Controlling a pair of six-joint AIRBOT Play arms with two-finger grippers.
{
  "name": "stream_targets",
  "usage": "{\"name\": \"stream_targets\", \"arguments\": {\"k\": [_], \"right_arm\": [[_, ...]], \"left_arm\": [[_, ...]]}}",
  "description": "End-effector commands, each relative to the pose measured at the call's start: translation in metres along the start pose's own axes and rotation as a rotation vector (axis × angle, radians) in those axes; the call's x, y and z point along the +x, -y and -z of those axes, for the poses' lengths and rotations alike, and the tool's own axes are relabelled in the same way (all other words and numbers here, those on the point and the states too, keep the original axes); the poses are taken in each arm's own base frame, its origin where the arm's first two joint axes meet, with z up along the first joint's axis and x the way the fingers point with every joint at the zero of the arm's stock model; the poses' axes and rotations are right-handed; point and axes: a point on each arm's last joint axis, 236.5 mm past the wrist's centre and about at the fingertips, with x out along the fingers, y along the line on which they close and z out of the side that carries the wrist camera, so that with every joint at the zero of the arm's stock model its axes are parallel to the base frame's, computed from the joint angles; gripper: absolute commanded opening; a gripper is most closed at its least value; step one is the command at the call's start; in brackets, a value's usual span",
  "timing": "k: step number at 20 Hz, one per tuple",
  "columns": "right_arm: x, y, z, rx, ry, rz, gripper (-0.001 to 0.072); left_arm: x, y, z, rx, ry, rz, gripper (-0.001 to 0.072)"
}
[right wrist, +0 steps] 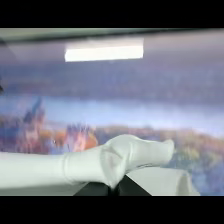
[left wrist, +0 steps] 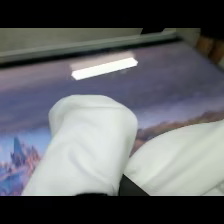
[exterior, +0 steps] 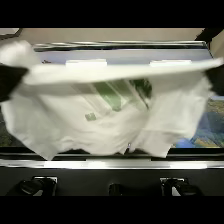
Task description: Fold the shirts.
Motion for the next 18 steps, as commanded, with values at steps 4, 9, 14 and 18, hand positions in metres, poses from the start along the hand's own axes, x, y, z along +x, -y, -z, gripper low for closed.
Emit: {"name": "stream_targets", "arguments": {"k": [4, 9, 14, 18], "right_arm": [[0.215, 0.071, 0.173, 0.162, -0.588, 0.082, 0.0052], [0.305, 0.077, 0.194, 0.406, -0.537, 0.069, 0.0054], [0.285, 0.069, 0.165, 0.334, -0.572, 0.011, 0.0531], [0.219, 0.134, 0.176, 0.443, -0.760, 0.073, 0.0541]], "left_arm": [[0.204, -0.076, 0.184, -0.039, -0.439, -0.131, 0.0031], [0.275, -0.097, 0.255, -0.341, -0.648, -0.176, 0.0038], [0.246, -0.095, 0.250, -0.313, -0.814, -0.088, 0.0607], [0.173, -0.137, 0.262, -0.496, -0.932, -0.083, 0.0606]]}}
